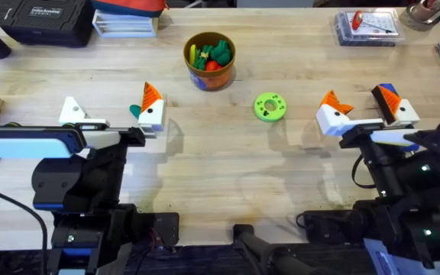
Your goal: Pick up the gripper from the table and insert it into the empty holder that is missing its gripper. Then pick up a screw, insert it into the mounting hole, and use the screwdriver to tighten it. Finally, clean up the table by picking up the vegetable and placing it into the bucket.
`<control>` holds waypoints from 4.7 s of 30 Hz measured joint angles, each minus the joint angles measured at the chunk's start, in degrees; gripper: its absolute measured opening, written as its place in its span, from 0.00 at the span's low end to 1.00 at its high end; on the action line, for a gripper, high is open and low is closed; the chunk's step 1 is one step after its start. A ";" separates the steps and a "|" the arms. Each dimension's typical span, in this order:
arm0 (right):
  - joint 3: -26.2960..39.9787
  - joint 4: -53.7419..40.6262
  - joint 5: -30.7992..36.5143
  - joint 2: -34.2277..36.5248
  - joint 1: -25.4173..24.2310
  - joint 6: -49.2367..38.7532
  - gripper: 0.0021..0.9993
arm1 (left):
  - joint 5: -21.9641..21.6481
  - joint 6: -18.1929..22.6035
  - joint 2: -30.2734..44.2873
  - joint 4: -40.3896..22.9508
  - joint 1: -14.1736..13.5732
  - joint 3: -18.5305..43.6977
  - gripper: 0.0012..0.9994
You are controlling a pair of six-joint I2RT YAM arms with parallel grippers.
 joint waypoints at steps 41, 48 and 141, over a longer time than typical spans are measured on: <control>49.46 -45.11 -0.18 40.60 0.00 3.69 0.99 | -3.86 -27.11 71.65 -43.12 0.00 48.48 0.99; 49.46 -45.11 -0.19 40.59 0.00 3.69 0.99 | -2.56 -30.95 75.89 -43.10 0.00 48.48 0.51; 49.46 -45.11 -0.20 40.59 0.00 3.69 0.99 | 33.07 -2.84 0.26 -2.43 -25.33 0.26 0.99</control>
